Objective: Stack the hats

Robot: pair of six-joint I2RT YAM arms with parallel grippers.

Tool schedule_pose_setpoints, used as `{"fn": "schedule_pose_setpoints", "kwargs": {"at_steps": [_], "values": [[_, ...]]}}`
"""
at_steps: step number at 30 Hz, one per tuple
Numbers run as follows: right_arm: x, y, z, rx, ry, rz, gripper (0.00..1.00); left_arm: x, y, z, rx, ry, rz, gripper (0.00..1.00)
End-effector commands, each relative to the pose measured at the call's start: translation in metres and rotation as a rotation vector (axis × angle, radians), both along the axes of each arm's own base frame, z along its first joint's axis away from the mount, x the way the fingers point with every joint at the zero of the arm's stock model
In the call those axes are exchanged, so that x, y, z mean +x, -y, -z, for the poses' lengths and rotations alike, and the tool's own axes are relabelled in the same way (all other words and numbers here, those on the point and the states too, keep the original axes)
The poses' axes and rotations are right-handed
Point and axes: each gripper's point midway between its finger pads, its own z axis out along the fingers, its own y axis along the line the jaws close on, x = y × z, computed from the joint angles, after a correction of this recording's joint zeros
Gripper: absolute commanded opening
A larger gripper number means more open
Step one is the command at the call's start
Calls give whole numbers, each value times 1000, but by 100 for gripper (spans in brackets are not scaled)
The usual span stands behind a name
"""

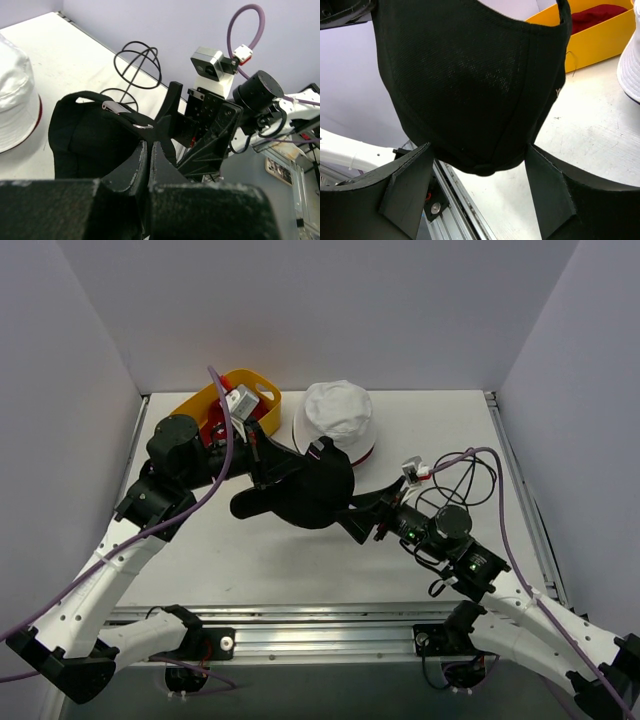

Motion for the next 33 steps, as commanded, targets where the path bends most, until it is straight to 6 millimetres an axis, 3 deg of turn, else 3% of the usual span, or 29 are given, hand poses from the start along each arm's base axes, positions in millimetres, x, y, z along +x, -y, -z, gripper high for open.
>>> {"fn": "schedule_pose_setpoints", "kwargs": {"at_steps": [1, 6, 11, 13, 14, 16, 17, 19, 22, 23, 27, 28, 30, 31, 33], "values": [[-2, 3, -20, 46, 82, 9, 68, -20, 4, -37, -73, 112, 99, 2], [-11, -1, -32, 97, 142, -47, 66, -23, 6, -39, -81, 118, 130, 3], [-14, -6, -31, 120, 163, -79, 65, -28, 10, -47, -132, 134, 171, 2], [-15, -4, -35, 134, 177, -76, 55, -27, 14, -46, -139, 122, 189, 2], [-14, -3, -36, 132, 183, -67, 39, -27, 14, -47, -139, 122, 190, 2], [-13, 1, -39, 133, 186, -47, 26, -23, 15, -43, -128, 115, 180, 2], [-11, 4, -38, 129, 179, -29, 14, -22, 15, -42, -127, 115, 175, 2], [-13, 8, -42, 143, 187, -17, 2, -19, 15, -37, -125, 105, 162, 2], [-14, 15, -50, 155, 174, 10, 0, -7, 16, -26, -114, 72, 108, 3], [-12, 17, -42, 129, 132, 25, 0, -1, 15, -23, -106, 59, 75, 2], [1, 42, -44, 104, -9, 183, 0, 30, 8, 6, -31, -24, -88, 25], [7, 53, -47, 112, -39, 252, 0, 34, 6, 9, -18, -22, -117, 37], [13, 74, -46, 59, -123, 370, 0, 47, -5, 21, 11, -40, -229, 40], [20, 86, -48, 52, -145, 451, 0, 49, -6, 24, 24, -42, -264, 46], [19, 100, -51, 9, -191, 510, 0, 61, -16, 34, 54, -48, -377, 52]]}}
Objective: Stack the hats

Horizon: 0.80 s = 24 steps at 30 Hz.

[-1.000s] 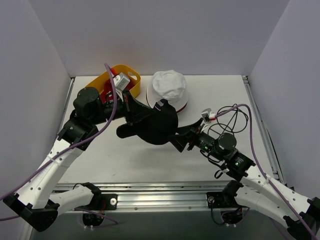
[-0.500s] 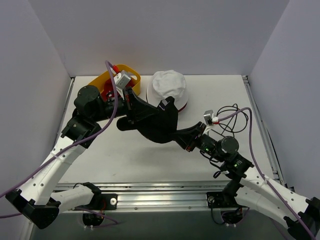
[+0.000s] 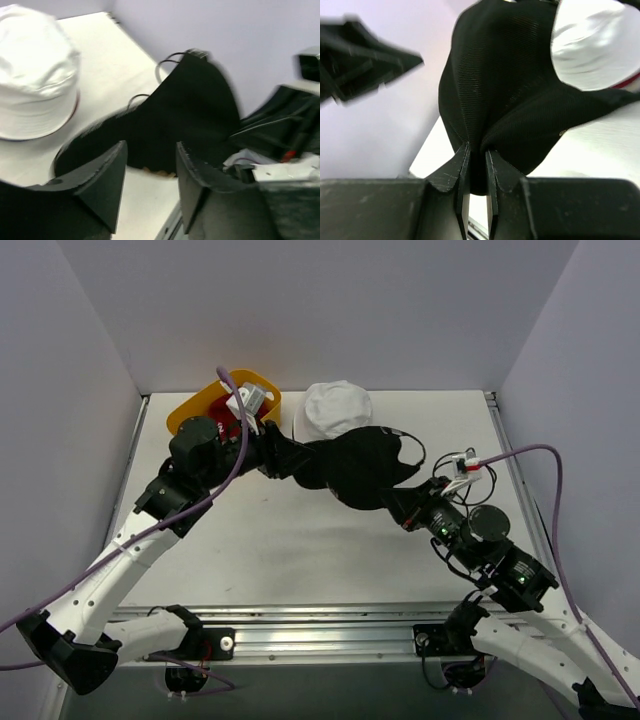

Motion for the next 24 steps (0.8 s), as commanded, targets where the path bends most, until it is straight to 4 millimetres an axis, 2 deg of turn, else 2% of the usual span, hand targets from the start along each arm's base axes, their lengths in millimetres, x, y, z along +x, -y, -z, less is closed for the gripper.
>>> {"fn": "schedule_pose_setpoints", "kwargs": {"at_steps": [1, 2, 3, 4, 5, 6, 7, 8, 9, 10, 11, 12, 14, 19, 20, 22, 24], "values": [[11, 45, -14, -10, -92, 243, 0, 22, -22, 13, 61, 2, -230, 58], [12, 53, -11, -21, -121, 288, 0, 18, -19, 21, 85, -17, -237, 60], [12, 59, -20, -2, -122, 312, 0, 25, -23, 27, 112, -25, -294, 62], [12, 64, -16, -18, -146, 337, 0, 26, -24, 31, 136, -23, -325, 65], [14, 71, -19, -11, -155, 375, 0, 17, -14, 40, 171, -28, -309, 66], [13, 75, -30, 25, -160, 395, 0, 22, -17, 49, 222, -17, -367, 67], [13, 79, -23, -5, -196, 422, 0, 20, -15, 54, 256, -9, -384, 67], [15, 88, -25, 2, -209, 477, 0, 10, -4, 66, 310, -9, -368, 68], [17, 92, -26, 40, -247, 521, 0, 9, -3, 71, 349, 3, -385, 68], [19, 96, -35, 59, -263, 560, 0, 12, -9, 74, 379, 15, -446, 69], [17, 106, -23, 10, -312, 617, 0, 11, -7, 81, 401, 18, -453, 70], [20, 117, -25, 36, -331, 696, 0, 7, -4, 84, 411, 24, -448, 71], [21, 122, -25, -1, -372, 749, 0, 5, -3, 92, 412, 24, -441, 72], [34, 127, -34, 2, -331, 824, 0, 3, -7, 101, 421, 54, -426, 72], [36, 128, -34, -13, -323, 835, 0, 1, -8, 97, 405, 66, -419, 72], [42, 130, -28, -64, -330, 884, 0, -2, -11, 103, 416, 76, -413, 73], [47, 132, -26, -82, -336, 922, 0, -5, -16, 97, 382, 90, -429, 73]]}}
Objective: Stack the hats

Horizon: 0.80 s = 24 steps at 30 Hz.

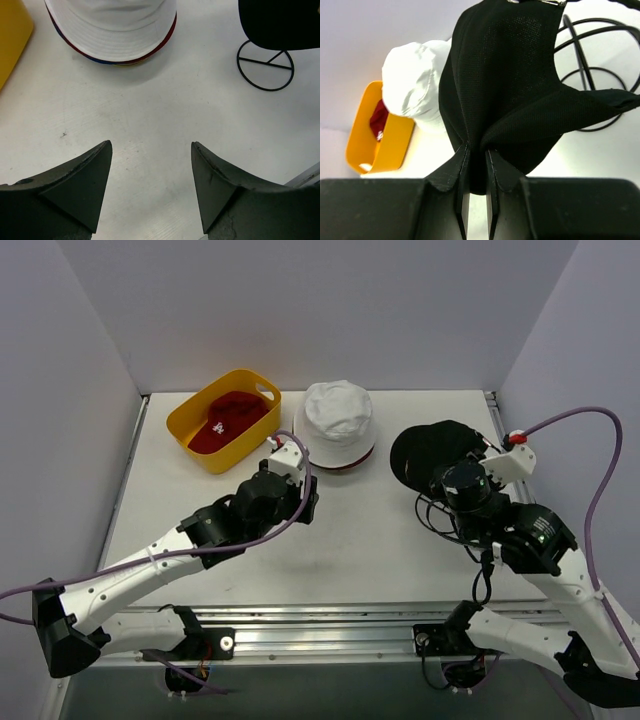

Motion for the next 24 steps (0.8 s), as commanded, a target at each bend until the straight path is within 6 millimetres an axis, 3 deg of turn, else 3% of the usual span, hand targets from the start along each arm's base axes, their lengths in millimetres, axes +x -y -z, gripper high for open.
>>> {"fn": "schedule_pose_setpoints", "kwargs": {"at_steps": [1, 2, 5, 6, 9, 10, 12, 13, 24], "values": [[13, 19, -9, -49, 24, 148, 0, 1, -9, -27, -77, 101, -24, 73], [15, 19, -6, -59, 13, 154, 0, 0, -12, -33, -103, 119, -28, 73], [24, 25, -5, -65, 2, 166, 0, 1, -21, -26, -92, 134, -57, 73], [30, 39, 2, -97, -23, 195, 0, 2, -24, -24, -85, 139, -72, 73], [46, 41, 16, -79, -69, 163, 0, 3, -26, -18, -73, 137, -85, 74], [55, 56, 25, -97, -101, 197, 0, 3, -27, -16, -70, 136, -86, 75], [63, 57, 34, -76, -134, 159, 0, 3, -28, -14, -64, 135, -88, 75], [70, 69, 35, -87, -130, 172, 0, 3, -28, -14, -61, 135, -89, 75], [96, 108, 12, -94, -115, 235, 0, 6, -27, -5, -38, 130, -97, 76]]}}
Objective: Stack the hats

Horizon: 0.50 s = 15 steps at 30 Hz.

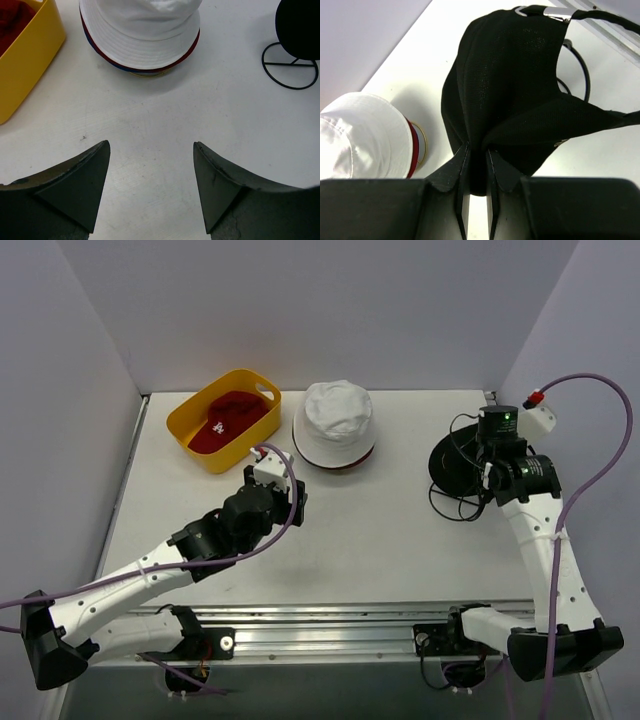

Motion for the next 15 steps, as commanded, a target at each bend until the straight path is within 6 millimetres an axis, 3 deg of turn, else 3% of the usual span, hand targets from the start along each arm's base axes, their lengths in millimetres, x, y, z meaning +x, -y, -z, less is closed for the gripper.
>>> {"fn": "schedule_pose_setpoints", "kwargs": {"at_steps": [1, 2, 7, 9, 15], "values": [[21, 13, -32, -23, 92, 13, 2, 4, 1, -7, -11, 33, -16, 76], [22, 17, -29, -29, 80, 19, 8, 4, 1, -7, -13, 32, -17, 76], [36, 48, -15, -32, 42, 82, 9, 4, 0, -7, -15, 34, -17, 76], [44, 48, -12, -9, 37, 59, 9, 5, 1, -6, -11, 32, -17, 76], [60, 60, -21, -17, 84, 84, 30, 5, 4, -4, -5, 26, -7, 76]]}}
